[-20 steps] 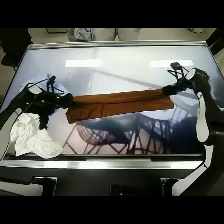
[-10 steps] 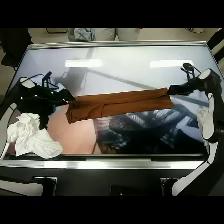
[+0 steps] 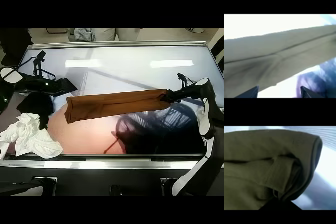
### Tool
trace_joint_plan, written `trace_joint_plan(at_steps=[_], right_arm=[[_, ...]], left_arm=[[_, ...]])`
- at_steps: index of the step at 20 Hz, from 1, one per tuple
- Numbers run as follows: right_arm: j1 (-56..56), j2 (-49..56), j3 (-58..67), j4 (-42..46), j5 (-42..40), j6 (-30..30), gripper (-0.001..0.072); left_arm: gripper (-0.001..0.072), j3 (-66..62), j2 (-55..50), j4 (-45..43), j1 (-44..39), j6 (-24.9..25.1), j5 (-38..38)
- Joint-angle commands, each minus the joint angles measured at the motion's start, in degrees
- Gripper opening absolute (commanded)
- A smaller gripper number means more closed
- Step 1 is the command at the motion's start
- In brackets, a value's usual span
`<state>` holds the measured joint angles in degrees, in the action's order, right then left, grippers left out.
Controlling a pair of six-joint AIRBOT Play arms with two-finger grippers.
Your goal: Fold the shirts.
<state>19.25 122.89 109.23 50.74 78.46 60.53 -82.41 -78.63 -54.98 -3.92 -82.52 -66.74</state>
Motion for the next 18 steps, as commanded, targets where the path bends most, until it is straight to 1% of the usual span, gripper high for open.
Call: trace_joint_plan(at_steps=[1,2,3,6,10,12,16,18], right_arm=[[-0.92,-3.56,0.15,-5.97,-0.35,-1.11,0.0046],[-0.92,-5.86,0.15,-5.99,0.13,-1.27,0.0045],[-0.94,-8.55,0.15,-6.10,1.22,-1.27,0.0045],[-0.94,-16.81,0.15,-6.14,4.46,-1.22,0.0045],[-0.94,-26.69,0.15,-6.16,7.78,-0.68,0.0045],[-0.94,-30.42,0.15,-6.16,9.62,0.31,0.0045],[-0.94,-36.30,0.15,-6.14,13.31,1.75,0.0046],[-0.94,-38.34,0.15,-6.01,14.12,2.40,0.0046]], left_arm=[[0.0391,-0.02,-0.22,-0.07,-5.09,-1.16,3.04],[0.0142,-0.02,-1.25,-0.04,-6.91,-1.81,4.81],[0.0028,-0.04,-2.58,-0.04,-9.11,-2.47,6.93],[0.0026,-0.04,-7.04,1.18,-14.69,-6.62,11.80],[0.0026,-0.07,-12.70,12.44,-19.39,-6.64,20.37],[0.0026,-0.07,-15.76,19.21,-21.09,-6.56,23.37],[0.0026,-0.07,-21.75,30.16,-24.96,-3.98,25.46],[0.0025,-0.09,-24.52,36.65,-27.21,-1.11,26.62]])
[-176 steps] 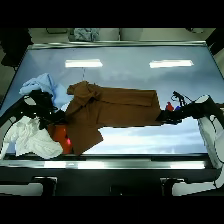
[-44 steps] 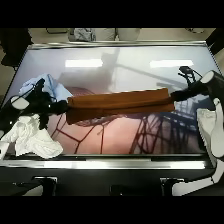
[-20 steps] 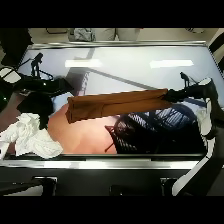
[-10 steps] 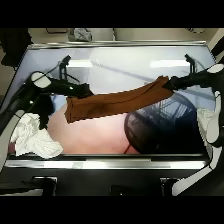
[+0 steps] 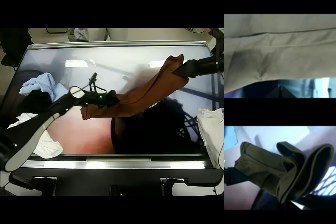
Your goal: Fold the shirts.
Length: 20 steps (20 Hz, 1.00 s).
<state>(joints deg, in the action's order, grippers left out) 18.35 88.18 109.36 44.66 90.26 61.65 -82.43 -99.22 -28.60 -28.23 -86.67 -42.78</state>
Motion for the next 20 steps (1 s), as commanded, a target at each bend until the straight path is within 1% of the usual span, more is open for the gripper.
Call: trace_joint_plan(at_steps=[1,3,4,6,9,11,12,13,14,15,16,18,20], right_arm=[[-0.04,-4.35,0.02,0.22,2.71,1.49,0.0046],[-0.04,-5.27,0.02,0.90,3.96,1.64,0.0046],[-0.04,-5.55,0.02,1.33,4.68,1.62,0.0046],[-0.04,-6.05,0.02,1.14,6.05,1.64,0.0046],[-0.04,-8.09,0.02,1.05,6.34,1.60,0.0046],[-0.04,-8.92,0.02,0.98,5.77,1.57,0.0046],[-0.04,-9.03,0.02,0.81,5.25,1.40,0.0046],[-0.04,-8.98,0.02,0.46,5.03,1.36,0.0046],[-0.04,-8.94,0.02,0.28,4.68,1.38,0.0046],[-0.42,-8.94,0.02,0.39,4.13,1.38,0.0046],[-1.27,-8.83,0.02,0.68,3.58,1.38,0.0045],[-5.70,-8.00,-0.11,1.25,2.03,1.38,0.0045],[-12.35,-6.36,-0.11,3.19,-2.29,1.44,0.0046]], left_arm=[[0.0025,-0.11,-5.09,14.25,-3.87,5.27,2.93],[0.0025,-1.16,-7.52,21.79,-5.57,10.71,2.80],[0.0025,-2.03,-8.61,24.00,-6.25,11.96,2.91],[0.0025,-5.01,-11.28,25.51,-7.28,11.87,3.45],[0.0025,-10.45,-16.57,32.89,-9.64,11.72,3.37],[0.0025,-14.84,-20.24,33.57,-12.24,10.71,3.19],[0.0025,-16.35,-21.88,33.59,-13.38,8.07,3.41],[0.0024,-17.07,-23.06,33.64,-13.99,6.49,4.09],[0.0024,-17.11,-23.45,33.53,-13.97,6.67,4.26],[0.0024,-17.09,-23.41,33.46,-13.33,8.04,3.15],[0.0023,-17.09,-22.62,32.50,-12.17,9.94,0.96],[0.0022,-16.92,-18.53,22.03,-9.60,9.44,-3.45],[0.0022,-15.58,-11.32,5.29,-6.67,3.78,-7.48]])
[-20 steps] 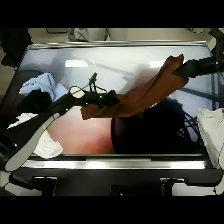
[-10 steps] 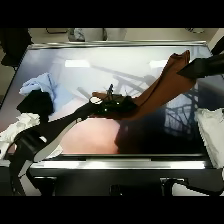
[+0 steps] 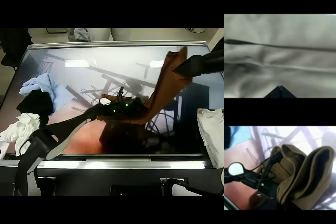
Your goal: Fold the shirts.
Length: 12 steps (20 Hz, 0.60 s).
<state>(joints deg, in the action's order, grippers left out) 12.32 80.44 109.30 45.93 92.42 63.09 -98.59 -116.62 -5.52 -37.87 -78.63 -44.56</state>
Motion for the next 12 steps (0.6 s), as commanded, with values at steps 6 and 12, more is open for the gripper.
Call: trace_joint_plan(at_steps=[6,12], right_arm=[[-26.49,11.96,-0.04,7.34,-14.67,3.85,0.0047],[-38.25,25.51,-0.02,7.15,-25.49,11.56,0.0667]], left_arm=[[0.0023,5.16,34.01,-61.44,19.10,-14.01,-20.96],[0.0024,5.16,53.86,-63.52,38.05,-14.88,-23.41]])
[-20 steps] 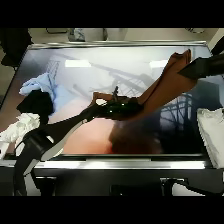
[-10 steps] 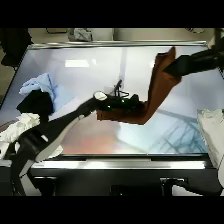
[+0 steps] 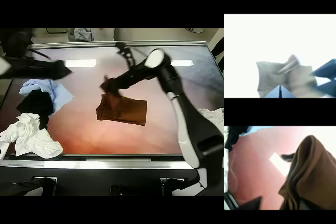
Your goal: Fold the shirts.
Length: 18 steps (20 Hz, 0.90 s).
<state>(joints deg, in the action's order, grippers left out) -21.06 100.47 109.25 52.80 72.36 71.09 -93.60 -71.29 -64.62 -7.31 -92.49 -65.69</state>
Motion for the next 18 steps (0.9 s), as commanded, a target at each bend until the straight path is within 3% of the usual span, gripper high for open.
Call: trace_joint_plan(at_steps=[1,4,8,11,13,16,18], right_arm=[[-4.81,5.97,0.02,0.52,-4.68,3.52,0.0668],[0.28,2.82,0.02,7.10,0.59,1.09,0.0667],[16.57,-2.86,0.00,21.20,13.03,-1.29,0.0667],[27.82,-2.80,-7.96,19.41,20.96,-2.95,0.0639],[29.79,-2.86,-18.40,13.11,17.90,-3.54,0.0641],[27.93,-2.67,-30.60,1.62,5.49,-5.38,0.0644],[25.81,-1.62,-33.31,-0.39,-0.39,-5.31,0.0644]], left_arm=[[0.0023,0.17,10.43,-4.42,9.03,-1.03,-3.04],[0.0024,0.20,13.27,-4.46,11.21,-0.28,-5.88],[0.0024,0.46,12.81,-4.44,11.15,0.79,-6.47],[0.0024,3.28,12.79,-4.44,11.15,0.79,-6.40],[0.0024,5.70,12.79,-4.44,11.15,0.76,-6.34],[0.0024,8.94,12.79,-4.42,11.15,0.72,-6.34],[0.0024,10.19,12.79,-4.42,11.15,0.66,-6.32]])
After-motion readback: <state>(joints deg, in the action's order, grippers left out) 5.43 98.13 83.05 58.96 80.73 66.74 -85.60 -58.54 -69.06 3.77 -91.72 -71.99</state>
